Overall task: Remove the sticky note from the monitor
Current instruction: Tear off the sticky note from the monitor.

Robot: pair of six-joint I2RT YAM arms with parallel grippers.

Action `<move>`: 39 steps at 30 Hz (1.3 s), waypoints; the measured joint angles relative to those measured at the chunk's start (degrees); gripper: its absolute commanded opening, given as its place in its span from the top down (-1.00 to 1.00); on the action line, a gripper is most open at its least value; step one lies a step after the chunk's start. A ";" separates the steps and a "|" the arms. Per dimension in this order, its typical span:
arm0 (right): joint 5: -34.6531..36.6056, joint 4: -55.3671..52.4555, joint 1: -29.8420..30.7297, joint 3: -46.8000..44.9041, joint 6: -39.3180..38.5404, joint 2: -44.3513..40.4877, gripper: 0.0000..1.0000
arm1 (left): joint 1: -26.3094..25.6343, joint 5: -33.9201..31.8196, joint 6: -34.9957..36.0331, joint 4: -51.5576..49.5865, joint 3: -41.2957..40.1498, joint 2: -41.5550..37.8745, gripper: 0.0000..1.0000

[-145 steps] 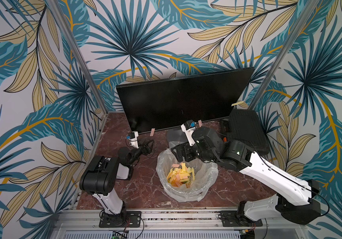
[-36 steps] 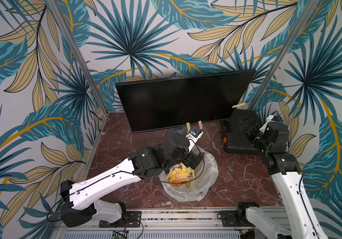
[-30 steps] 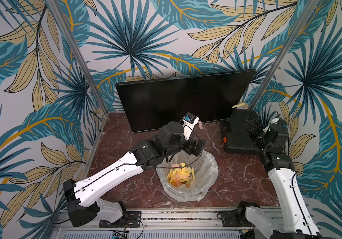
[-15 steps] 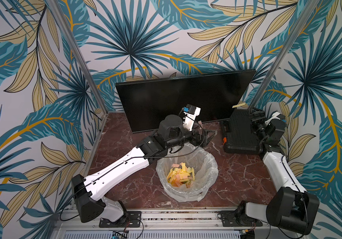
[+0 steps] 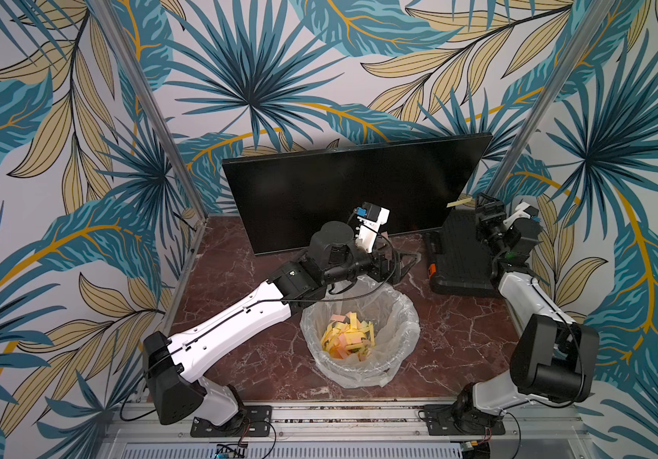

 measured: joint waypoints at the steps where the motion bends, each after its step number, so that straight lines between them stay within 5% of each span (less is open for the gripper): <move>1: -0.22 0.57 0.00 0.31 0.33 0.55 -0.87 | 0.00 0.13 -0.17 0.13 0.00 0.26 -1.00; 26: -3.41 3.04 2.08 4.55 2.93 6.58 -0.69 | -0.24 1.33 -0.92 1.44 0.02 2.84 -1.00; 32: -4.00 2.95 2.21 6.01 2.89 7.41 -0.30 | -0.28 1.33 -0.92 1.46 0.02 2.84 -1.00; 39: -4.90 2.82 2.27 6.40 2.54 7.85 0.44 | -0.37 1.33 -0.90 1.44 0.02 2.84 -1.00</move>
